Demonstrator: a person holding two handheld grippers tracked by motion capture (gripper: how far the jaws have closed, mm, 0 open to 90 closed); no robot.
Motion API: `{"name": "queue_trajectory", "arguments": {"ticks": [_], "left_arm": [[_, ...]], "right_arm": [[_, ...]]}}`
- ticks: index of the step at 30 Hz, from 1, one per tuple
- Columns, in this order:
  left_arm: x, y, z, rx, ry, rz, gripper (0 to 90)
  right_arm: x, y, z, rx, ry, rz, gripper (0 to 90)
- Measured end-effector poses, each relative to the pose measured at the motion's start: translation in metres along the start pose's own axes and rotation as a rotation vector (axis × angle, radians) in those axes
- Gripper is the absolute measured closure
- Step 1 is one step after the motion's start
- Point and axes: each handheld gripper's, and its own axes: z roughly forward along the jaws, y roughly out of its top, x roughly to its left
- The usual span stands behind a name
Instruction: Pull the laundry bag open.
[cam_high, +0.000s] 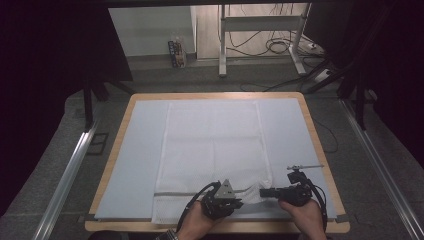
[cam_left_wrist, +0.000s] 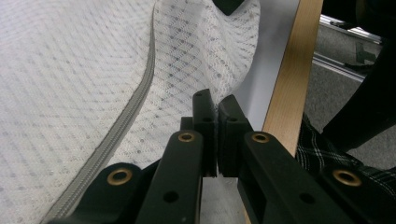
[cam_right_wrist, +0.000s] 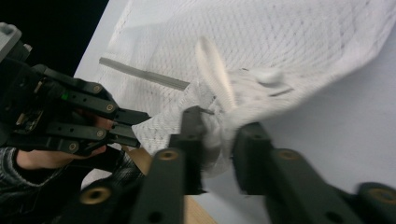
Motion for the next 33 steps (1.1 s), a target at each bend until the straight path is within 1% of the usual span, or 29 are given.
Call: {"name": "queue_trajectory", "arguments": {"ticks": [1, 2, 3, 4, 5, 6, 8, 11, 12, 13, 14, 16, 17, 18, 19, 20, 21, 22, 24, 25, 26, 27, 28, 29, 31, 33], "left_arm": [[0.0, 0.0, 0.0, 0.001, -0.003, -0.001, 88.4], [0.0, 0.0, 0.001, 0.003, -0.009, -0.002, 85.5], [0.001, 0.0, 0.001, 0.007, -0.022, -0.002, 85.5], [0.001, 0.0, 0.001, 0.012, -0.039, -0.003, 75.9], [0.002, 0.0, 0.001, 0.018, -0.056, -0.005, 75.9], [0.002, 0.001, -0.001, 0.022, -0.065, -0.001, 70.7], [0.004, 0.002, -0.004, 0.029, -0.071, 0.006, 59.4], [0.009, 0.003, -0.012, 0.023, -0.086, 0.0, 47.8], [0.013, 0.005, -0.018, 0.015, -0.096, -0.007, 41.1], [0.013, 0.005, -0.018, 0.015, -0.096, -0.007, 38.9], [0.016, 0.006, -0.021, 0.01, -0.105, -0.012, 38.9], [0.02, 0.008, -0.025, 0.005, -0.109, -0.015, 33.2], [0.023, 0.009, -0.028, 0.004, -0.107, -0.019, 33.2], [0.027, 0.011, -0.031, 0.003, -0.096, -0.015, 32.4], [0.029, 0.013, -0.033, -0.002, -0.091, -0.021, 32.3], [0.032, 0.015, -0.034, -0.011, -0.083, -0.035, 32.3], [0.036, 0.018, -0.035, -0.008, -0.072, -0.031, 32.4], [0.04, 0.021, -0.035, -0.014, -0.059, -0.039, 33.0], [0.048, 0.029, -0.033, -0.032, -0.054, -0.063, 35.5], [0.052, 0.034, -0.031, -0.037, -0.053, -0.063, 36.2], [0.054, 0.037, -0.03, -0.033, -0.052, -0.053, 37.9], [0.055, 0.041, -0.026, -0.039, -0.05, -0.055, 37.9], [0.057, 0.046, -0.022, -0.035, -0.048, -0.044, 37.8], [0.058, 0.052, -0.019, -0.025, -0.051, -0.027, 36.2], [0.058, 0.06, -0.012, -0.026, -0.05, -0.025, 34.6], [0.058, 0.069, -0.004, -0.019, -0.052, -0.001, 32.6]], "right_arm": [[0.0, 0.0, 0.0, 0.001, 0.001, -0.005, 81.2], [0.002, 0.0, 0.0, 0.006, -0.008, -0.02, 84.3], [0.002, 0.0, 0.0, 0.006, -0.008, -0.02, 84.3], [0.004, -0.001, -0.001, 0.003, -0.027, -0.045, 85.2], [0.004, -0.001, -0.001, 0.003, -0.027, -0.045, 85.2], [0.005, -0.001, -0.002, 0.007, -0.038, -0.064, 85.3], [0.007, -0.002, -0.004, 0.008, -0.074, -0.104, 85.4], [0.007, -0.003, -0.006, 0.014, -0.101, -0.139, 85.5], [0.007, -0.005, -0.007, 0.021, -0.122, -0.172, 85.6], [0.007, -0.005, -0.007, 0.021, -0.122, -0.172, 85.6], [0.007, -0.006, -0.007, 0.024, -0.132, -0.193, 85.5], [0.009, -0.008, -0.007, 0.03, -0.156, -0.248, 85.6], [0.009, -0.008, -0.007, 0.03, -0.156, -0.248, 85.6], [0.009, -0.009, -0.007, 0.026, -0.157, -0.264, 85.6], [0.011, -0.01, -0.007, 0.024, -0.162, -0.287, 85.6], [0.011, -0.01, -0.007, 0.024, -0.169, -0.302, 85.6], [0.012, -0.01, -0.007, 0.02, -0.172, -0.315, 85.5], [0.013, -0.01, -0.007, 0.022, -0.177, -0.323, 85.6], [0.014, -0.011, -0.007, 0.016, -0.176, -0.333, 85.5], [0.014, -0.011, -0.007, 0.015, -0.175, -0.338, 85.5], [0.013, -0.011, -0.007, 0.013, -0.175, -0.355, 85.6], [0.013, -0.011, -0.007, 0.013, -0.175, -0.355, 85.6], [0.013, -0.012, -0.007, 0.013, -0.175, -0.36, 85.6], [0.013, -0.012, -0.007, 0.012, -0.175, -0.363, 85.6], [0.013, -0.012, -0.007, 0.002, -0.17, -0.373, 85.5], [0.013, -0.012, -0.008, -0.004, -0.168, -0.395, 85.5]]}}
